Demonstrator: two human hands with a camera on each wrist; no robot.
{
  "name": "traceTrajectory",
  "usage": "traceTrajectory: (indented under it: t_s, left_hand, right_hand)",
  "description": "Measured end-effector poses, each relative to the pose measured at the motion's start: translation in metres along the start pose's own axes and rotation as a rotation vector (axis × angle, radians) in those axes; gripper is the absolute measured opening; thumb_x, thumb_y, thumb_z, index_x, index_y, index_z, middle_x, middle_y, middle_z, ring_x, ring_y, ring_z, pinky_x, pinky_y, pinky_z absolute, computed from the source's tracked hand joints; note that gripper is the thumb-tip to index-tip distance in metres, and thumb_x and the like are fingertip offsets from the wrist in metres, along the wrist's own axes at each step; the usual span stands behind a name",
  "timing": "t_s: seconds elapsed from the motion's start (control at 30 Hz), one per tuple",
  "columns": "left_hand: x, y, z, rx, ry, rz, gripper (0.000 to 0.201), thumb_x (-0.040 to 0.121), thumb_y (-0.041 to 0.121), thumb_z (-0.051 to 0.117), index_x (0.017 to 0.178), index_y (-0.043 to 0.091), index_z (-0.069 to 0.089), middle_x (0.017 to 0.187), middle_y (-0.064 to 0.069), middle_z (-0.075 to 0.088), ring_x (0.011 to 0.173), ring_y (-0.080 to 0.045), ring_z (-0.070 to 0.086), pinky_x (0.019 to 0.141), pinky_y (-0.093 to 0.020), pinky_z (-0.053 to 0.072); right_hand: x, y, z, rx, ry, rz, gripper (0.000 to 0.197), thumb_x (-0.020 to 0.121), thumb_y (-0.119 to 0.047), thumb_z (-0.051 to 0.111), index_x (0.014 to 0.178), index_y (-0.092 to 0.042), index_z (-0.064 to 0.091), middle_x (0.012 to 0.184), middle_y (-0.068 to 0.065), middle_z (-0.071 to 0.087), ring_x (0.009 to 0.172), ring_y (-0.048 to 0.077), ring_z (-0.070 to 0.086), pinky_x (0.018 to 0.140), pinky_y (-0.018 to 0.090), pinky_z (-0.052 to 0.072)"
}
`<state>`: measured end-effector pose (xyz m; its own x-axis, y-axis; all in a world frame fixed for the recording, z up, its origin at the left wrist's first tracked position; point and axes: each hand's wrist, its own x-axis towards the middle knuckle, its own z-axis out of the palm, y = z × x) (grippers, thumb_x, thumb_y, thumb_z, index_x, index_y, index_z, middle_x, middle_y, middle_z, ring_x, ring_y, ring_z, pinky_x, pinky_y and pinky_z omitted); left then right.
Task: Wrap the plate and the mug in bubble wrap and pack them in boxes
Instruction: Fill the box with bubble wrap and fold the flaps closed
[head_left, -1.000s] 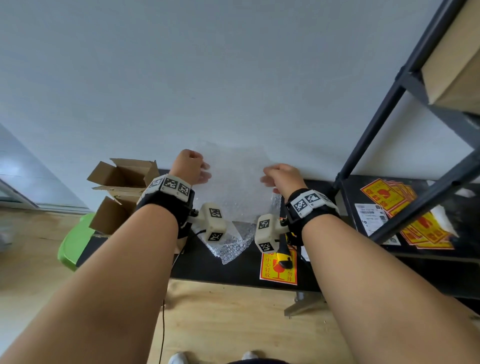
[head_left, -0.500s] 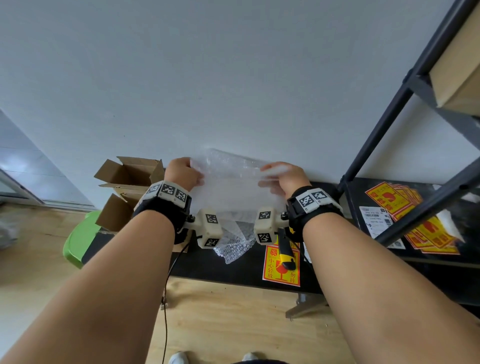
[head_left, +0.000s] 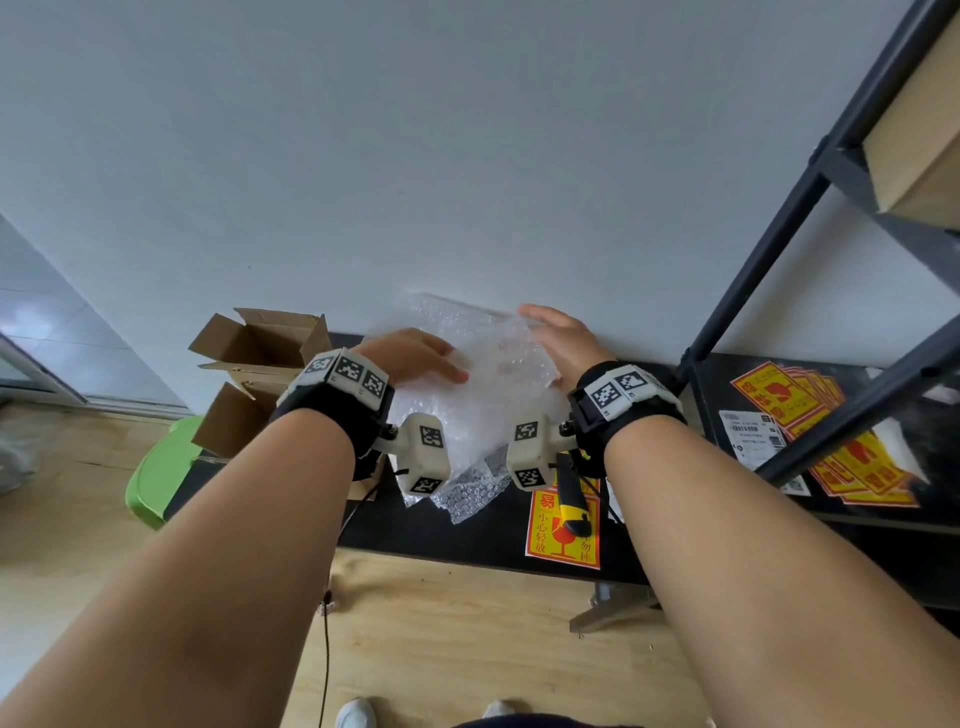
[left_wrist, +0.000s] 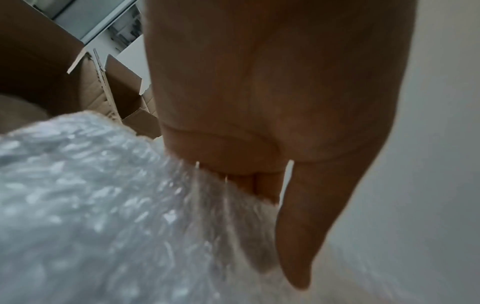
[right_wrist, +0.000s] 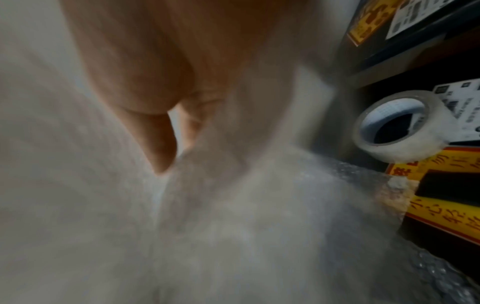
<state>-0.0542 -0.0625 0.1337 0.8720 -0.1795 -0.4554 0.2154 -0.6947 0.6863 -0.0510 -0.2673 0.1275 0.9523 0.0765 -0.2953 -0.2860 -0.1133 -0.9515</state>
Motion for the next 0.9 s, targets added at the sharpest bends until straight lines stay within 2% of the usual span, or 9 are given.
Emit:
traceTrajectory:
  t_s: [0.03,0.13,0.2,0.27,0.33,0.47,0.6,0.73,0.9]
  left_hand:
    - [0.000,-0.003,0.000,-0.041,0.034,0.015,0.044,0.084,0.029,0.072,0.124,0.014,0.061,0.125,-0.006,0.063,0.116,-0.026,0.057,0.110,-0.044,0.038]
    - [-0.002,-0.007,-0.001,-0.365,0.105,0.018,0.032,0.090,0.020,0.067,0.117,0.005,0.061,0.111,-0.010,0.067,0.101,-0.023,0.067,0.094,-0.036,0.053]
    - [-0.002,-0.008,-0.001,-0.601,0.176,0.007,0.031,0.090,0.013,0.065,0.118,0.001,0.058,0.111,-0.011,0.065,0.096,-0.020,0.069,0.087,-0.033,0.057]
    - [-0.002,-0.007,0.003,-0.761,0.252,0.022,0.024,0.090,0.007,0.065,0.112,-0.002,0.060,0.105,-0.014,0.066,0.085,-0.020,0.070,0.081,-0.032,0.059]
    - [-0.002,-0.006,0.007,-0.839,0.290,0.017,0.015,0.089,0.005,0.065,0.102,0.000,0.062,0.099,-0.016,0.067,0.079,-0.021,0.070,0.080,-0.033,0.059]
    - [-0.002,-0.010,0.008,-0.820,0.273,0.006,0.021,0.087,0.008,0.068,0.105,-0.001,0.063,0.106,-0.018,0.068,0.087,-0.025,0.072,0.086,-0.038,0.057]
    - [-0.010,-0.014,0.002,-0.829,0.269,0.043,0.022,0.084,0.008,0.072,0.102,0.002,0.060,0.106,-0.017,0.067,0.094,-0.029,0.069,0.085,-0.036,0.056]
    - [-0.016,-0.018,-0.017,-0.716,0.280,0.072,0.049,0.073,0.018,0.082,0.116,0.004,0.062,0.109,-0.013,0.070,0.098,-0.028,0.069,0.092,-0.039,0.053]
    - [-0.029,-0.038,-0.040,-0.764,0.541,0.039,0.030,0.074,0.009,0.080,0.101,0.009,0.069,0.098,-0.011,0.072,0.086,-0.024,0.071,0.083,-0.035,0.057]
  right_hand:
    - [0.001,0.000,-0.002,0.000,0.046,0.015,0.006,0.095,-0.023,0.058,0.098,-0.020,0.061,0.102,0.005,0.064,0.091,0.029,0.065,0.080,0.036,0.054]
    - [0.004,0.007,-0.008,0.244,0.085,0.128,0.047,0.091,-0.059,0.051,0.105,-0.015,0.057,0.108,0.013,0.065,0.095,0.034,0.070,0.087,0.044,0.057]
    - [0.005,0.010,-0.008,0.244,0.017,0.125,0.058,0.085,-0.069,0.051,0.109,-0.016,0.058,0.109,0.011,0.069,0.096,0.029,0.071,0.088,0.042,0.056]
    - [0.005,0.012,-0.002,0.185,-0.045,0.130,0.053,0.084,-0.062,0.060,0.113,-0.017,0.060,0.106,0.007,0.073,0.098,0.024,0.070,0.085,0.037,0.057]
    - [0.004,0.012,0.007,0.121,-0.083,0.111,0.032,0.089,-0.037,0.067,0.113,-0.016,0.062,0.103,0.007,0.073,0.092,0.023,0.071,0.076,0.033,0.056]
    - [0.002,0.012,0.015,0.069,-0.041,0.040,0.016,0.093,-0.008,0.060,0.105,-0.015,0.067,0.089,0.006,0.072,0.074,0.021,0.071,0.066,0.029,0.055]
    - [0.002,0.009,0.020,-0.089,-0.066,0.013,0.019,0.091,-0.002,0.056,0.095,-0.017,0.068,0.087,0.005,0.069,0.067,0.017,0.068,0.063,0.027,0.054]
    - [-0.001,0.004,0.033,-0.330,-0.134,-0.008,0.023,0.090,-0.001,0.053,0.096,-0.017,0.069,0.087,0.001,0.070,0.065,0.015,0.065,0.066,0.028,0.053]
    - [-0.002,-0.005,0.058,-0.363,-0.153,-0.022,0.024,0.091,-0.028,0.064,0.114,-0.020,0.060,0.099,0.001,0.070,0.073,0.013,0.067,0.070,0.029,0.054]
